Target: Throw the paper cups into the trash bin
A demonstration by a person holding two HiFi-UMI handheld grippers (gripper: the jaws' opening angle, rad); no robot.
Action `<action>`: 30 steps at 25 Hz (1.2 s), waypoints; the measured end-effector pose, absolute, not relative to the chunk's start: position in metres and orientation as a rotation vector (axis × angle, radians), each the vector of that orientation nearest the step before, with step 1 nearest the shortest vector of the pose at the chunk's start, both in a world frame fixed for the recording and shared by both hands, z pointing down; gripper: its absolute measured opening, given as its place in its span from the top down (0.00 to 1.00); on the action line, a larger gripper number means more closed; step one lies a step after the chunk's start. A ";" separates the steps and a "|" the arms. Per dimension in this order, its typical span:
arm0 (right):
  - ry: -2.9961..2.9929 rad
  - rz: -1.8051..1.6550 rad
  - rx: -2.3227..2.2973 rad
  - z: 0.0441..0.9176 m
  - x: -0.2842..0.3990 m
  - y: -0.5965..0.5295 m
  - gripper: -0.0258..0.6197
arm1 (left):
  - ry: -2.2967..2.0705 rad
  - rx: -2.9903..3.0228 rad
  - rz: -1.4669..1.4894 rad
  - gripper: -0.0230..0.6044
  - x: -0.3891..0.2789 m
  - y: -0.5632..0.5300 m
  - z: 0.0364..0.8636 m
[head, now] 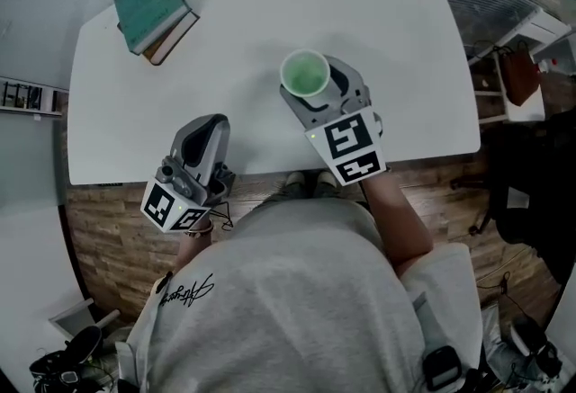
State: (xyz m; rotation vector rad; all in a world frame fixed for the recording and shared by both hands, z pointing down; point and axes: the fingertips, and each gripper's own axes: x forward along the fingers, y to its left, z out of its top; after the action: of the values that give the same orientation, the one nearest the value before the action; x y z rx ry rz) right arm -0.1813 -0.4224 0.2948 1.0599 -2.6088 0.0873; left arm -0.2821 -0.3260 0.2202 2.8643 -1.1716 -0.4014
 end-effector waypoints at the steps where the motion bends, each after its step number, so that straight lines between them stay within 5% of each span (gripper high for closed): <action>1: -2.607 0.087 1.068 0.293 -0.180 -0.421 0.49 | -1.153 2.870 -0.399 0.96 -0.281 -0.328 0.221; 30: -2.526 0.091 1.550 0.262 -0.149 -0.360 0.49 | -0.507 3.031 -0.379 0.96 -0.245 -0.331 0.235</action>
State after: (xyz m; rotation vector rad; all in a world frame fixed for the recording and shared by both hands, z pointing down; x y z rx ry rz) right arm -0.1490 -0.3600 0.2620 1.5497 -2.5261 0.0906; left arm -0.2445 -0.3309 0.2351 3.0306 -0.5068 -0.3788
